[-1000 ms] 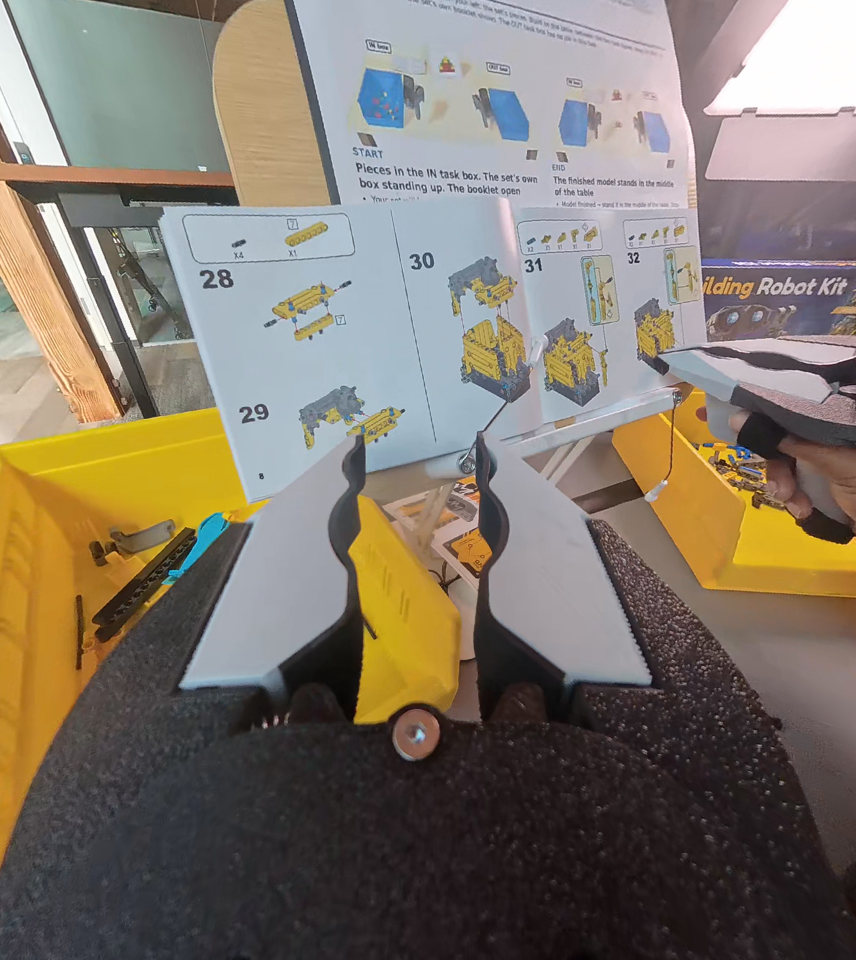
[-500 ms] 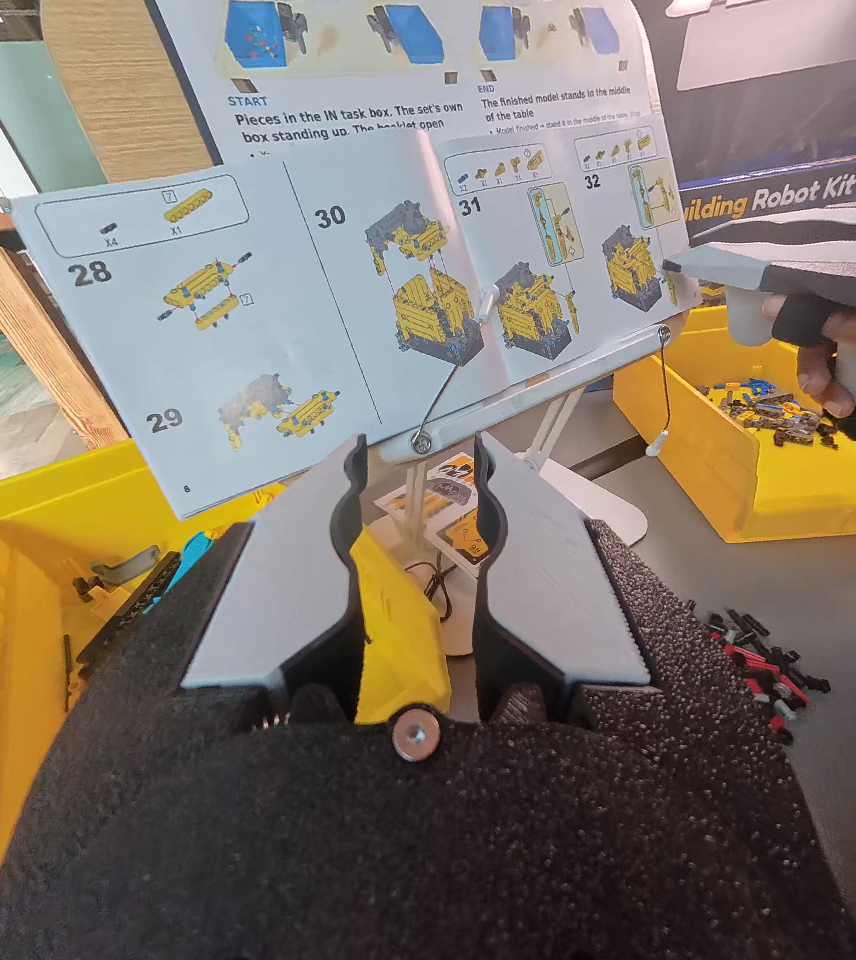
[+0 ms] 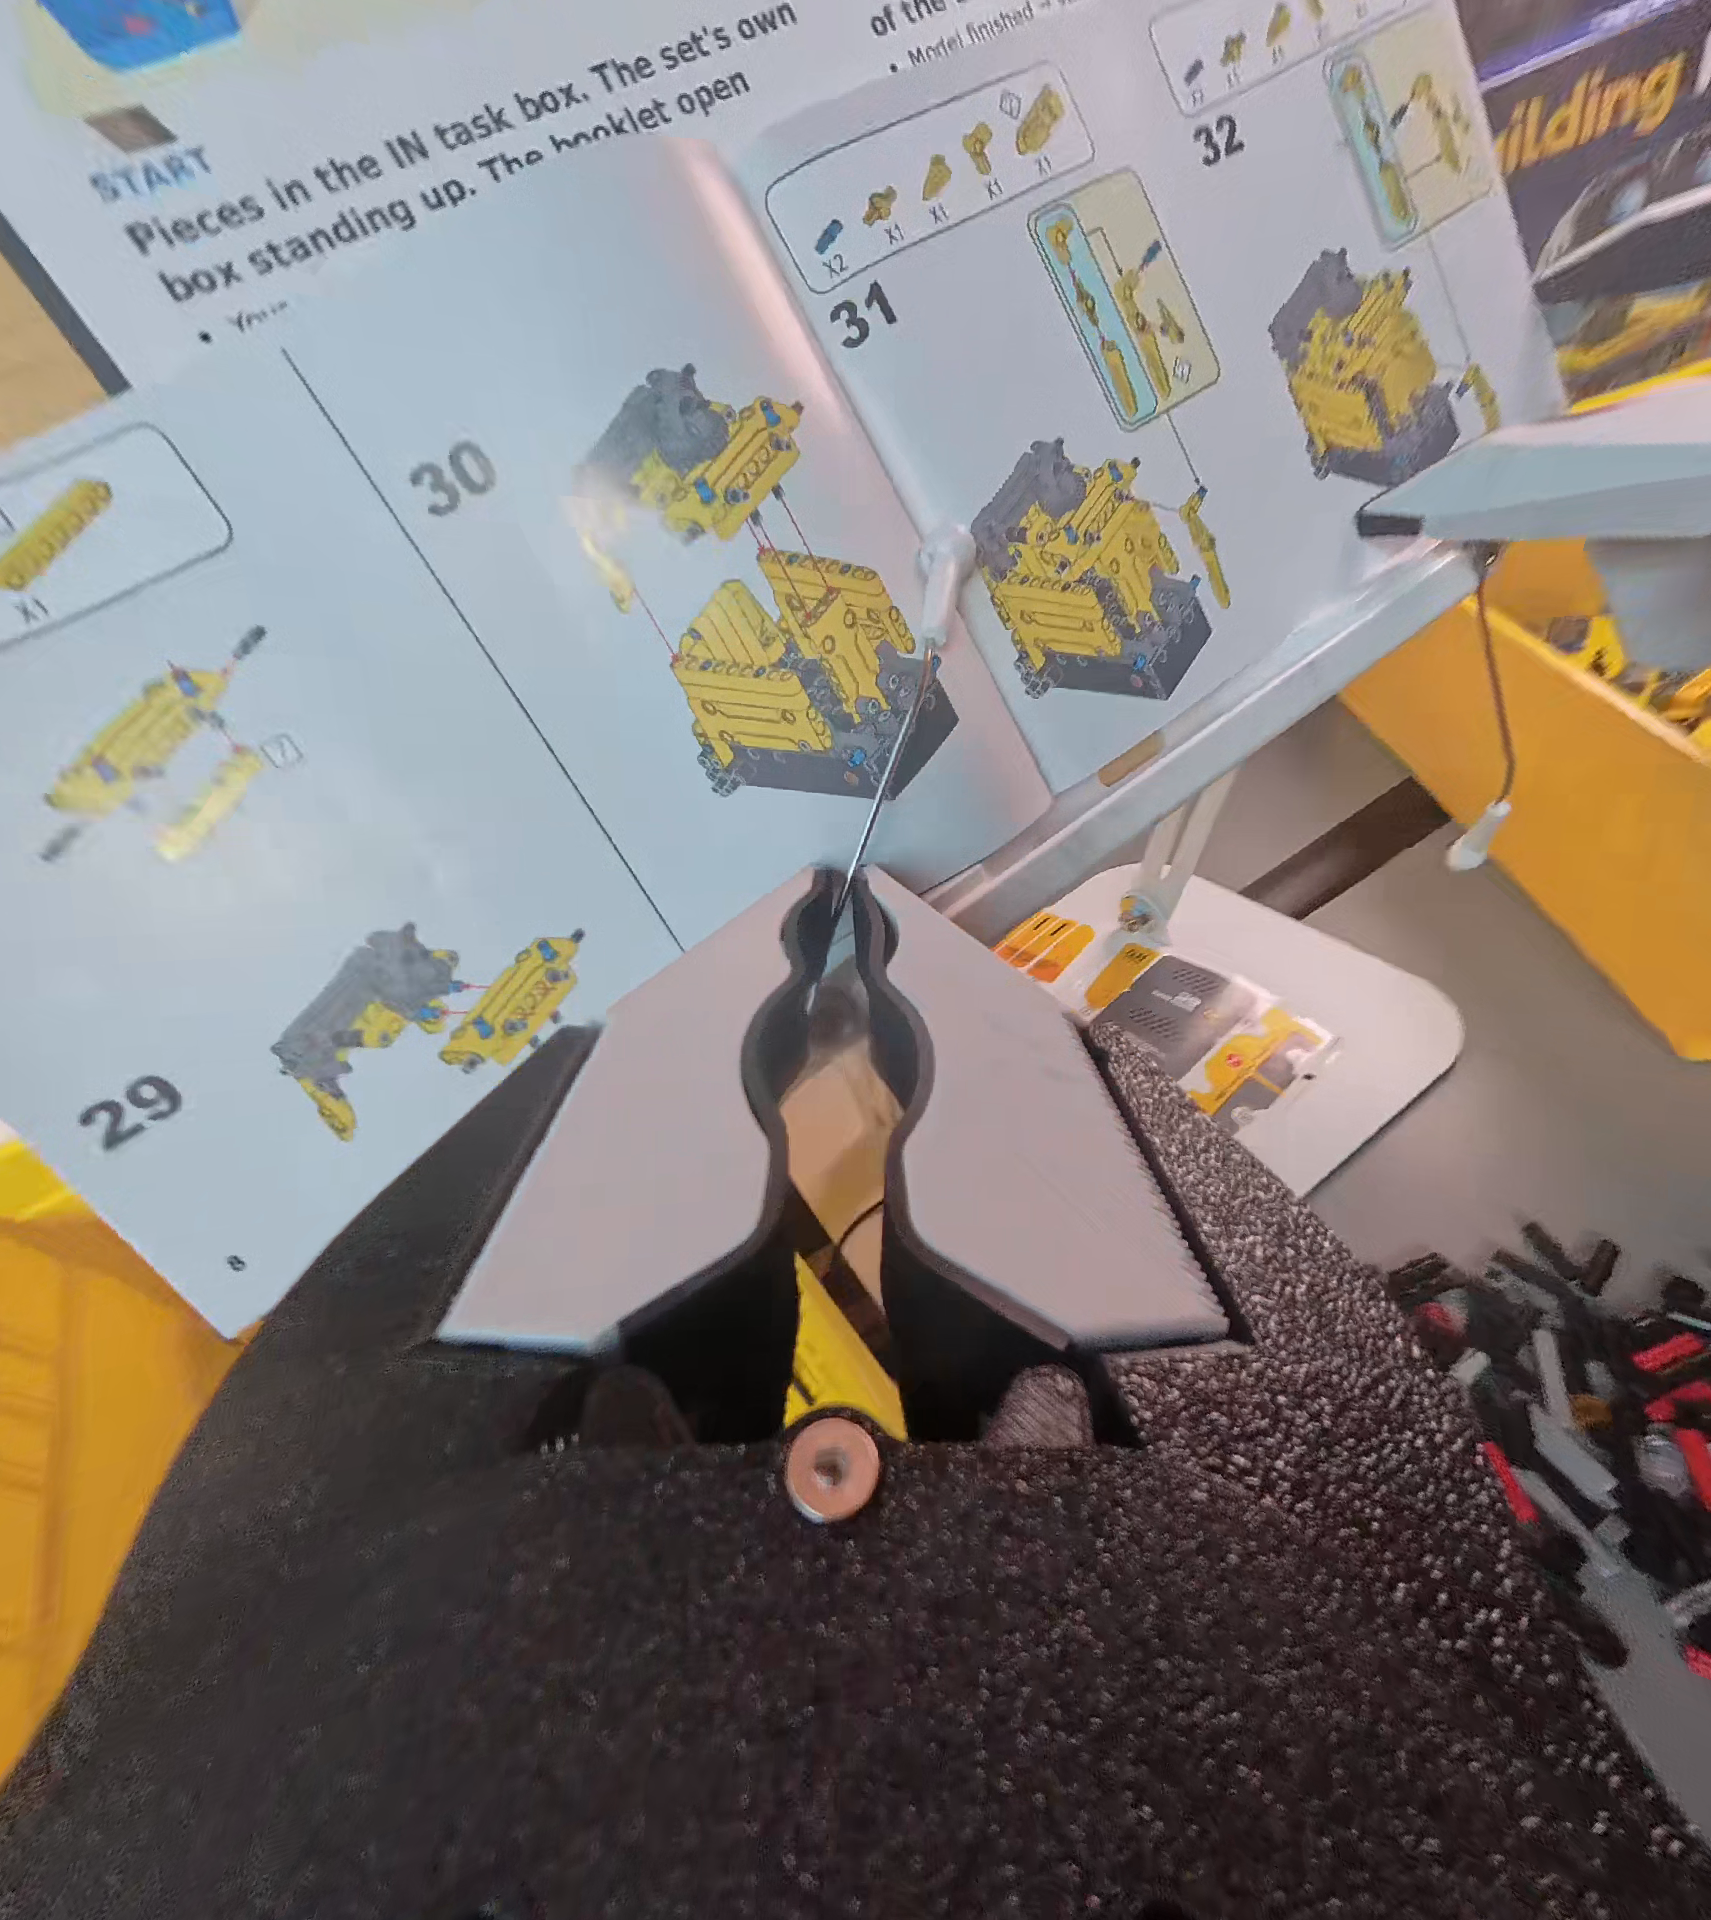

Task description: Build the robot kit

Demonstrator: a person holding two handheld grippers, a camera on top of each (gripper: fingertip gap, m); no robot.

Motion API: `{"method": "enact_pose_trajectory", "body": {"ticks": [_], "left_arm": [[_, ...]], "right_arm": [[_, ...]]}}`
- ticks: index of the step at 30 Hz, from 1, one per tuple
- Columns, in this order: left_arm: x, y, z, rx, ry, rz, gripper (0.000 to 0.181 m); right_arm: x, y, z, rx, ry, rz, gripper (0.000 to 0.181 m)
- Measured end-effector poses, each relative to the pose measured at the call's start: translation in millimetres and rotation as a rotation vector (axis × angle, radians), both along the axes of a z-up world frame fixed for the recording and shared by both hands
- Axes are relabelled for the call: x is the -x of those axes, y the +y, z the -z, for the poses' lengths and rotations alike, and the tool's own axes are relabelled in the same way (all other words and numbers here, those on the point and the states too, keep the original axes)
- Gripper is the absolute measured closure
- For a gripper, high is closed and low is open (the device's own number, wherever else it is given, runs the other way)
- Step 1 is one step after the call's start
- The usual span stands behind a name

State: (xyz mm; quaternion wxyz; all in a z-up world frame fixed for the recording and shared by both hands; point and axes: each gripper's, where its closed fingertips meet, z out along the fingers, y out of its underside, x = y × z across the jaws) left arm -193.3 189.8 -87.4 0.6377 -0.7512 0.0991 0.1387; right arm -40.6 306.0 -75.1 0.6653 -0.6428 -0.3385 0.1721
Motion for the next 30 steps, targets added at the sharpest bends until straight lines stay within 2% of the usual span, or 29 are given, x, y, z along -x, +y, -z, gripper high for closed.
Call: {"method": "enact_pose_trajectory", "body": {"ticks": [6,9,13,15,17,19,21,26,30], "left_arm": [[18.2,-16.2,-0.6,-0.103,-0.515,0.052,0.178],[20.3,-23.7,5.2,-0.112,-0.698,0.051,0.177],[15.7,-34.0,17.0,-0.136,-1.34,0.161,0.181],[15.3,-41.4,16.4,-0.173,-1.401,0.2,0.181],[7.8,-48.2,10.6,-0.162,-1.433,0.253,0.169],[0.6,-54.4,1.6,-0.152,-1.333,0.262,0.163],[-4.8,-60.8,-10.9,-0.171,-1.136,0.241,0.161],[-8.6,-71.2,-35.3,-0.227,-0.521,0.097,0.138],[-9.5,-68.7,-40.0,-0.228,-0.243,0.032,0.129]], "right_arm": [[-0.7,0.0,0.9,0.008,0.002,-0.001,0.101],[-0.9,-0.1,1.2,0.011,0.005,0.001,0.101],[-2.2,-1.7,0.4,0.021,-0.005,0.011,0.101],[-3.1,-2.2,-1.9,0.015,-0.014,0.023,0.102],[-3.1,-7.2,-15.7,-0.018,0.017,0.017,0.103],[-3.0,-12.2,-32.9,-0.057,0.039,0.018,0.101],[2.2,-13.8,-43.5,-0.071,0.042,0.009,0.098],[27.4,3.5,-28.2,0.044,-0.032,-0.034,0.063],[28.8,4.9,-25.3,0.013,-0.035,-0.01,0.063]]}}
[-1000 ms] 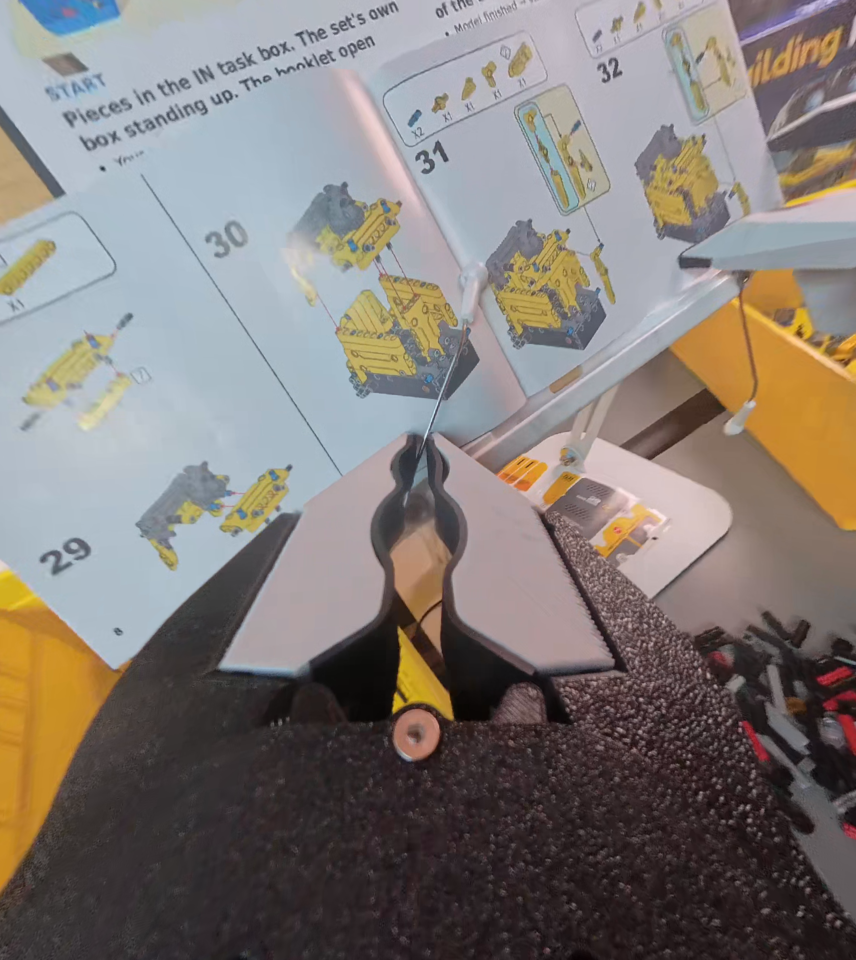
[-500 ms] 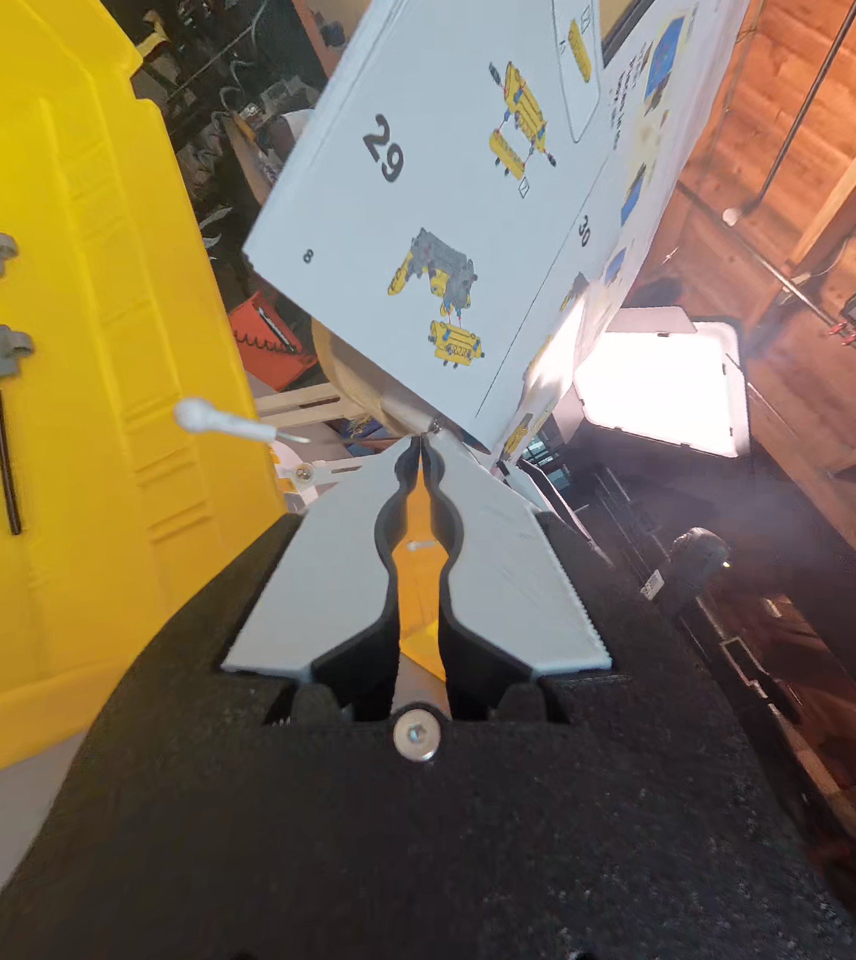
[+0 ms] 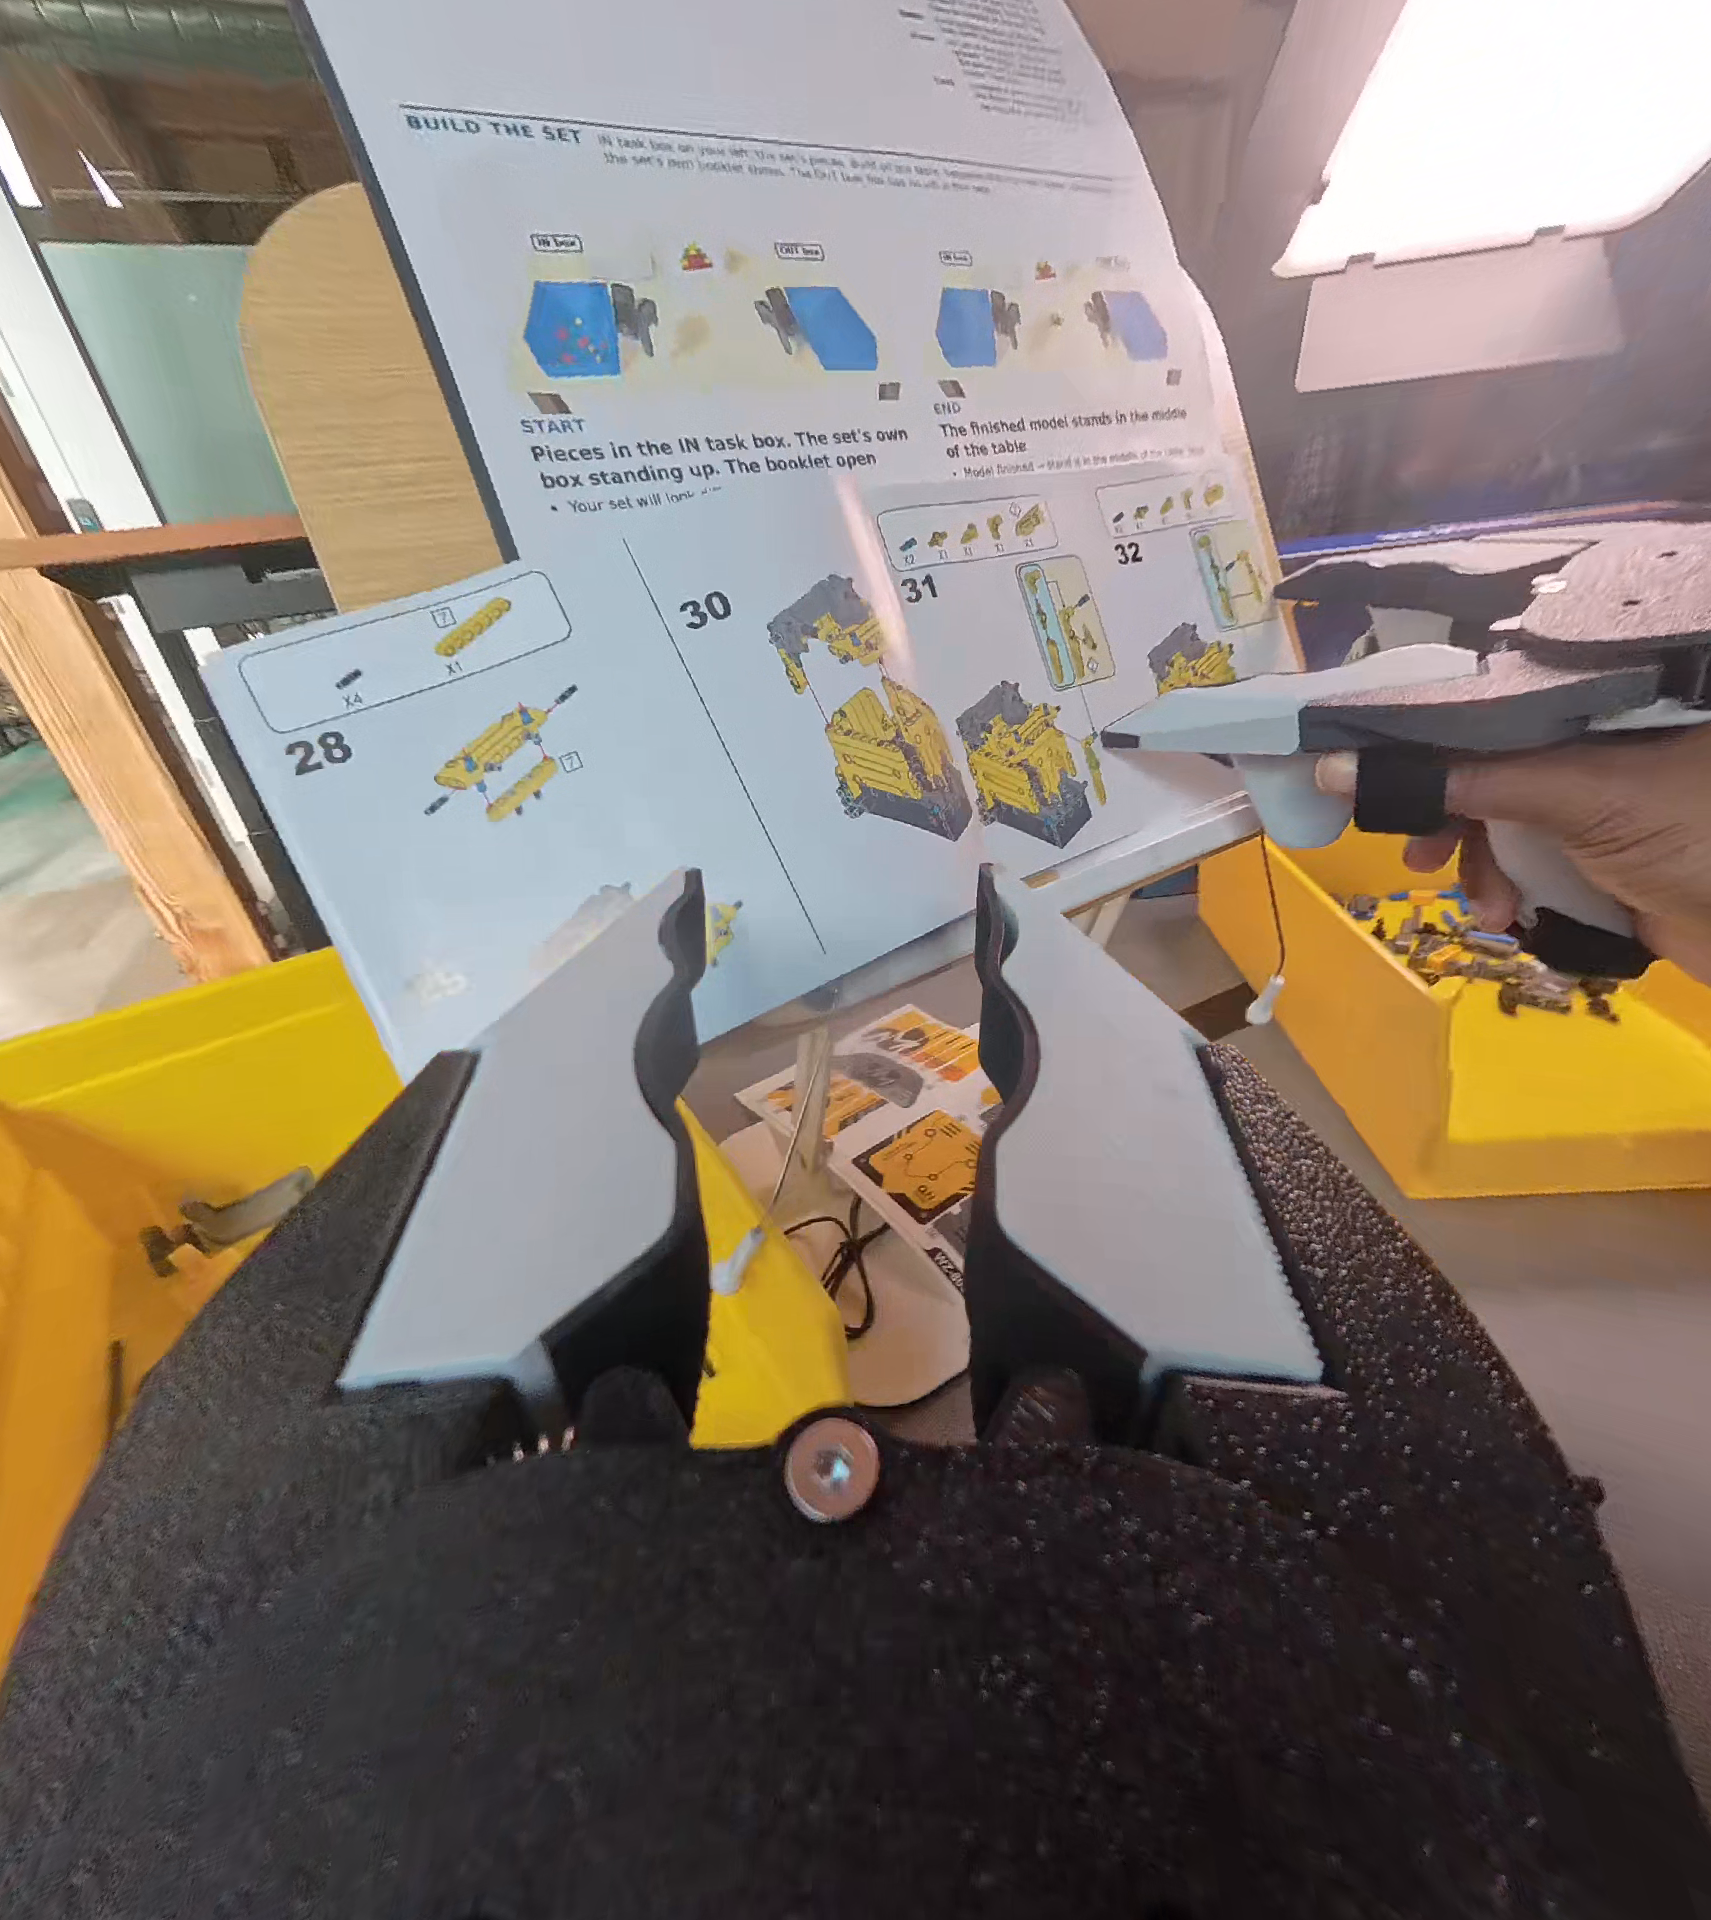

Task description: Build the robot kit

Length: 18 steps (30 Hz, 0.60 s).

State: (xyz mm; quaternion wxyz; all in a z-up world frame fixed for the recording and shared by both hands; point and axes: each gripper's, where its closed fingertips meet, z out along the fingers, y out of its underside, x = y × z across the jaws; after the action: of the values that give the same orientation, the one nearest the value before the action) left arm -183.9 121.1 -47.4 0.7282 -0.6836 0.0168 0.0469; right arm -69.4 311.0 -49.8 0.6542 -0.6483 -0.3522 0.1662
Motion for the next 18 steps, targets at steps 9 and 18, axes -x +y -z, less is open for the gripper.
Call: {"method": "enact_pose_trajectory", "body": {"ticks": [9,18], "left_arm": [[22.0,35.0,35.4,0.127,0.13,-0.083,0.129],[38.0,24.6,32.9,0.115,0.105,-0.09,0.129]], "right_arm": [[-3.8,-4.9,0.1,-0.027,0.084,-0.013,0.121],[6.1,-31.0,-12.6,-0.118,0.05,-0.099,0.162]]}}
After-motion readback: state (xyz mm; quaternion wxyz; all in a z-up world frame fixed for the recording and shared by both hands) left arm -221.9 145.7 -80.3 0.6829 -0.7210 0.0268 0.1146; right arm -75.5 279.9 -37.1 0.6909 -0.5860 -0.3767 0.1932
